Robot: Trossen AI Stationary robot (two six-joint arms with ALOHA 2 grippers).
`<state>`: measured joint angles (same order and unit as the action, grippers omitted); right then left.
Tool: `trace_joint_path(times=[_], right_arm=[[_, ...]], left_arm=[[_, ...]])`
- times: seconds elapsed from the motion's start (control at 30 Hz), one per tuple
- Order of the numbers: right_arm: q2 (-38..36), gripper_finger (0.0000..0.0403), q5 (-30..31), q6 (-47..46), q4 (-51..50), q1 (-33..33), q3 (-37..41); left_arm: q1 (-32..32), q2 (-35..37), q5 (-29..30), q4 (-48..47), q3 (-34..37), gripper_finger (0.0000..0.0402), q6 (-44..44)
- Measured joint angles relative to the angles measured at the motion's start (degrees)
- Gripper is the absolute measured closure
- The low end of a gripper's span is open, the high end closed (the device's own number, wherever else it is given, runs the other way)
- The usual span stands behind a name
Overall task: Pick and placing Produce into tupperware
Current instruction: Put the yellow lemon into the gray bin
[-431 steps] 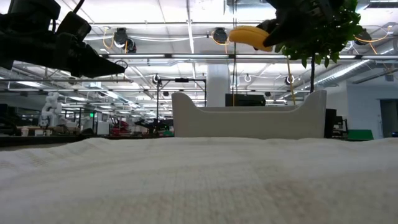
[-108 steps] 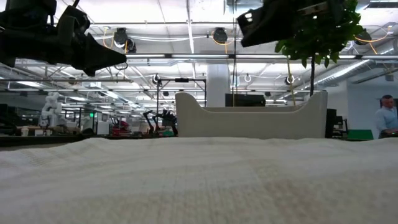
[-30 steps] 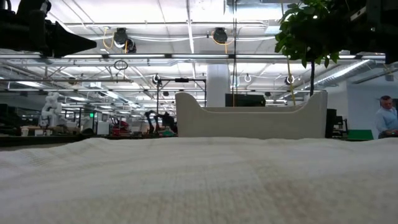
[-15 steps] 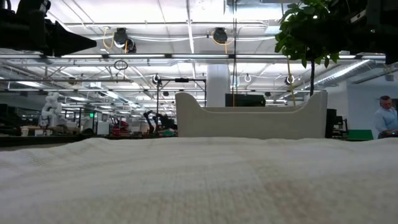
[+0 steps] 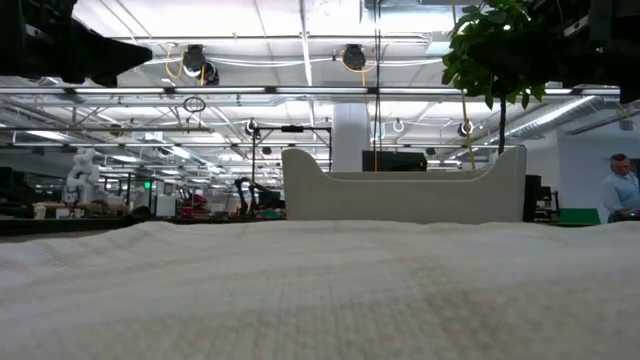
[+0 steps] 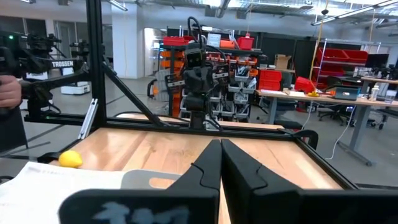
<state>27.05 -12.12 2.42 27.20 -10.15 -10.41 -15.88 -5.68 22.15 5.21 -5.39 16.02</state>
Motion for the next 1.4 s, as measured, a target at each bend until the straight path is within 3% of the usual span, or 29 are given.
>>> trace_joint_path(times=[0.33,0.83,1.07,1.4], right_arm=[[0.0,0.0403,0.0,-0.09,0.0,0.0,0.0],[0.02,0.0403,0.0,-0.02,-0.02,0.02,0.0],[0.0,0.0403,0.0,0.25,0.0,0.02,0.0],[0.01,0.0403,0.0,0.25,-0.04,0.02,0.0]], left_arm=[[-1.99,-13.58,-2.75,6.43,-2.13,0.0371,-3.37],[-10.41,-34.39,-2.97,2.2,-16.71,0.0371,-11.3],[-12.97,-40.06,-9.5,2.3,-20.22,0.0371,-11.6],[-15.71,-48.93,-12.71,2.24,-22.98,0.0371,-25.12]])
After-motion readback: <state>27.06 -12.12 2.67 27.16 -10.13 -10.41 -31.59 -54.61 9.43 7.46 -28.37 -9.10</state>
